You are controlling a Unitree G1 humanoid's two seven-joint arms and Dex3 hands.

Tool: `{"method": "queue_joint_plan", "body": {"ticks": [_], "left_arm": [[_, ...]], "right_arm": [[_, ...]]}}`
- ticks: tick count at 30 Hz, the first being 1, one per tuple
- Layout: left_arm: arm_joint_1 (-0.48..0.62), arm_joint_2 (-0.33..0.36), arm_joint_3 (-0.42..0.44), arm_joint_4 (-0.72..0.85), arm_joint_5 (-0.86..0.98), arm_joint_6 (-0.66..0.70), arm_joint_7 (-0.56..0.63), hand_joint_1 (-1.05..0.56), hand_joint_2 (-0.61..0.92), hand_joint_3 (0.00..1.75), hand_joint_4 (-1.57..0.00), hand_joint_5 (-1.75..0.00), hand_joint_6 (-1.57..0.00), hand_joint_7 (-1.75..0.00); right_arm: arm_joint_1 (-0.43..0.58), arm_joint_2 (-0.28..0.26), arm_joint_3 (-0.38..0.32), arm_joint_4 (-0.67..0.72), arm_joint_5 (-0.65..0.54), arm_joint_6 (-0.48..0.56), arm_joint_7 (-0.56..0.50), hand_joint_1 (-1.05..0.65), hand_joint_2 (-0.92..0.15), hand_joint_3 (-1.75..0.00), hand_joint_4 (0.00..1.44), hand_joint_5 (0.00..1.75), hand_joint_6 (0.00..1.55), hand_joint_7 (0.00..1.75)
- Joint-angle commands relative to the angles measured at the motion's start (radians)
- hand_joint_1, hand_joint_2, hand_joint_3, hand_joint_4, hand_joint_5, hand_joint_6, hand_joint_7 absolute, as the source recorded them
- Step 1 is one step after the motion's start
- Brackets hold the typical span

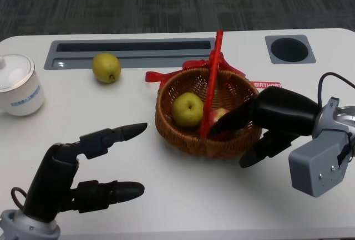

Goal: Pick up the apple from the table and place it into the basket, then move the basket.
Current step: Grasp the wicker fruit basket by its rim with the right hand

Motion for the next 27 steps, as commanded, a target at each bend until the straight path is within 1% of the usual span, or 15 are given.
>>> {"method": "queue_joint_plan", "body": {"ticks": [1,6,10,13,17,19,20,22,23,24,25,26,27], "left_arm": [[0.01,0.011,0.016,0.003,-0.005,-0.018,0.018,-0.51,0.72,0.0,-0.75,0.0,-0.78,0.0],[0.008,0.012,0.017,0.002,-0.003,-0.017,0.018,-0.52,0.72,0.0,-0.75,0.0,-0.79,0.0],[0.011,0.01,0.018,-0.009,0.007,-0.012,0.023,-0.54,0.72,0.0,-0.75,0.0,-0.79,0.0],[0.022,0.006,0.014,-0.03,0.012,-0.003,0.027,-0.54,0.72,0.0,-0.75,0.0,-0.79,0.0],[0.043,-0.003,0.011,-0.067,0.018,0.011,0.037,-0.54,0.71,0.0,-0.75,0.0,-0.8,-0.01],[0.051,-0.005,0.014,-0.078,0.025,0.012,0.043,-0.53,0.71,0.0,-0.75,0.0,-0.8,0.0],[0.054,-0.006,0.017,-0.08,0.027,0.011,0.046,-0.53,0.71,0.0,-0.75,0.0,-0.79,0.0],[0.059,-0.006,0.022,-0.081,0.031,0.007,0.053,-0.53,0.72,0.0,-0.75,0.0,-0.79,0.0],[0.06,-0.006,0.024,-0.08,0.032,0.004,0.056,-0.54,0.72,0.0,-0.75,0.0,-0.79,0.0],[0.061,-0.006,0.026,-0.079,0.034,0.001,0.06,-0.54,0.72,0.01,-0.75,0.0,-0.79,0.0],[0.061,-0.006,0.028,-0.078,0.034,-0.001,0.063,-0.54,0.72,0.01,-0.75,0.0,-0.8,0.0],[0.061,-0.007,0.029,-0.078,0.034,-0.002,0.065,-0.54,0.72,0.01,-0.75,0.0,-0.8,0.0],[0.061,-0.008,0.031,-0.079,0.033,-0.003,0.068,-0.54,0.73,0.0,-0.75,0.0,-0.8,0.0]], "right_arm": [[0.022,-0.022,-0.001,0.004,0.002,0.003,0.024,-0.75,-0.86,-0.01,0.82,0.01,0.73,0.0],[0.005,-0.031,-0.011,0.0,0.013,-0.007,0.021,-0.76,-0.88,-0.01,0.82,0.0,0.73,0.0],[-0.003,-0.03,-0.001,0.007,0.001,0.027,0.029,-0.78,-0.89,-0.01,0.82,0.01,0.73,0.0],[-0.001,-0.02,0.019,0.019,-0.017,0.086,0.054,-0.79,-0.87,0.0,0.85,0.02,0.74,0.0],[0.0,0.006,0.066,0.035,-0.057,0.212,0.099,-0.76,-0.85,0.0,0.85,0.01,0.75,0.01],[-0.001,0.025,0.102,0.039,-0.085,0.268,0.11,-0.69,-0.85,0.0,0.87,0.02,0.77,0.01],[-0.004,0.035,0.123,0.039,-0.103,0.29,0.11,-0.63,-0.85,0.0,0.91,0.04,0.81,0.03],[-0.013,0.05,0.17,0.033,-0.14,0.316,0.094,-0.51,-0.86,-0.01,1.05,0.11,0.91,0.06],[-0.019,0.054,0.191,0.029,-0.157,0.322,0.081,-0.46,-0.87,-0.01,1.1,0.22,0.97,0.07],[-0.025,0.057,0.209,0.024,-0.17,0.324,0.069,-0.42,-0.88,-0.01,1.12,0.37,1.01,0.06],[-0.031,0.058,0.224,0.021,-0.179,0.324,0.062,-0.4,-0.89,-0.01,1.09,0.53,1.04,0.04],[-0.038,0.06,0.236,0.019,-0.185,0.321,0.063,-0.39,-0.89,0.0,1.04,0.64,1.05,0.03],[-0.043,0.061,0.247,0.018,-0.189,0.319,0.07,-0.41,-0.88,0.0,1.01,0.65,1.06,0.02]]}}
